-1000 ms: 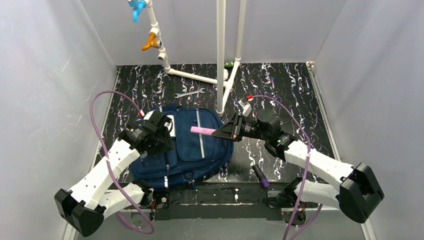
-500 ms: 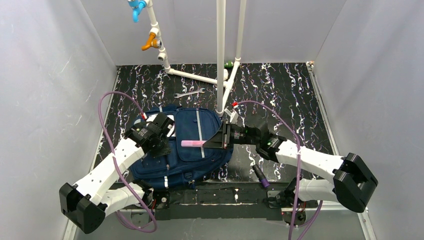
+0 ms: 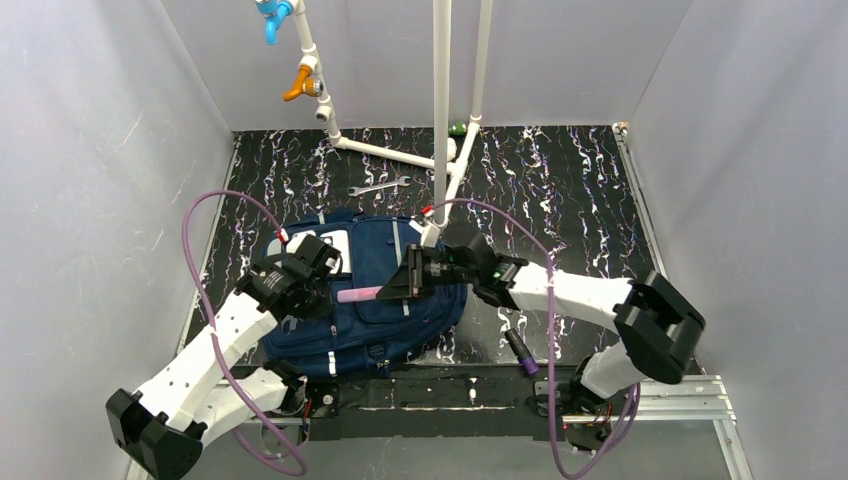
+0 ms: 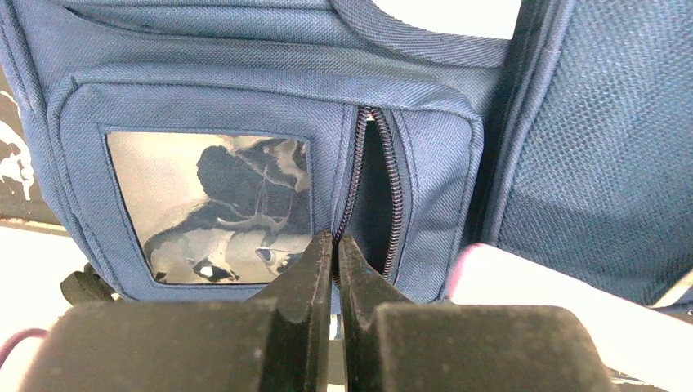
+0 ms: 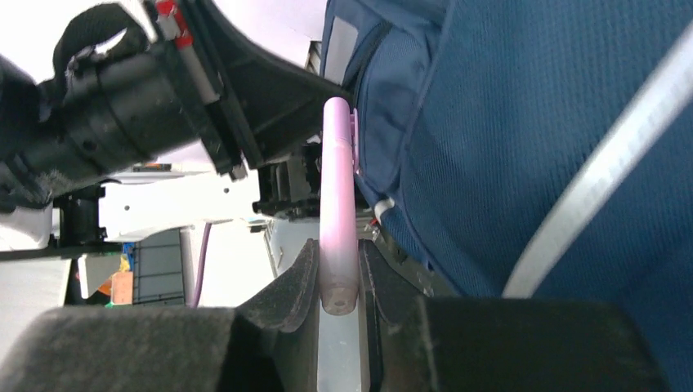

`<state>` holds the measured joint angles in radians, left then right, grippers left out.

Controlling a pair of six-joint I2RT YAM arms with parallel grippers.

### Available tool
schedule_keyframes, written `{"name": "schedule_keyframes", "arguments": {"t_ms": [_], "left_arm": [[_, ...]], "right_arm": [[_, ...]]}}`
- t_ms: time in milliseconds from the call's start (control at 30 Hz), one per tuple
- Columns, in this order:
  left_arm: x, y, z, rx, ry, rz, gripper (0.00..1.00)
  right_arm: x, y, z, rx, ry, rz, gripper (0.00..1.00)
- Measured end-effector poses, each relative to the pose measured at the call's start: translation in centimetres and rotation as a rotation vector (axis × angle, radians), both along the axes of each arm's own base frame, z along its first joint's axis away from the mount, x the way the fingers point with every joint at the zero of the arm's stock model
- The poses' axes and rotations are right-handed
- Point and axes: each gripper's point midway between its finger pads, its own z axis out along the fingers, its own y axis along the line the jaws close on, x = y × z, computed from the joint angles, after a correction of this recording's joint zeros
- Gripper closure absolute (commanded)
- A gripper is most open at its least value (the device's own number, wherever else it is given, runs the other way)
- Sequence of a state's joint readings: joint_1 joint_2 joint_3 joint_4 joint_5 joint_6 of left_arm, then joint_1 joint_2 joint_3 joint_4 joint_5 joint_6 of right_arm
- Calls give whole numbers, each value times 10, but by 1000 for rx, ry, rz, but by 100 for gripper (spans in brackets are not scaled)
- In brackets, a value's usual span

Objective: Pack the student bag
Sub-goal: Place the stationery in the student bag.

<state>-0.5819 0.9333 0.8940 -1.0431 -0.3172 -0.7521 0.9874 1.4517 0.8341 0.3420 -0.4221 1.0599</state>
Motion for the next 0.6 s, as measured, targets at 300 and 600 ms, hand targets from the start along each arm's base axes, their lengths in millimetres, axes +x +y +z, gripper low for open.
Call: {"name": "schedule_keyframes", "arguments": {"t_ms": [300, 600], "left_arm": [[0, -2, 11, -38, -59, -40, 100], [-1, -3, 14, -48, -71, -63, 100]], "right_arm": [[11, 58, -30, -78, 10, 71, 99], [0, 85, -45, -78, 33, 108, 66]]}}
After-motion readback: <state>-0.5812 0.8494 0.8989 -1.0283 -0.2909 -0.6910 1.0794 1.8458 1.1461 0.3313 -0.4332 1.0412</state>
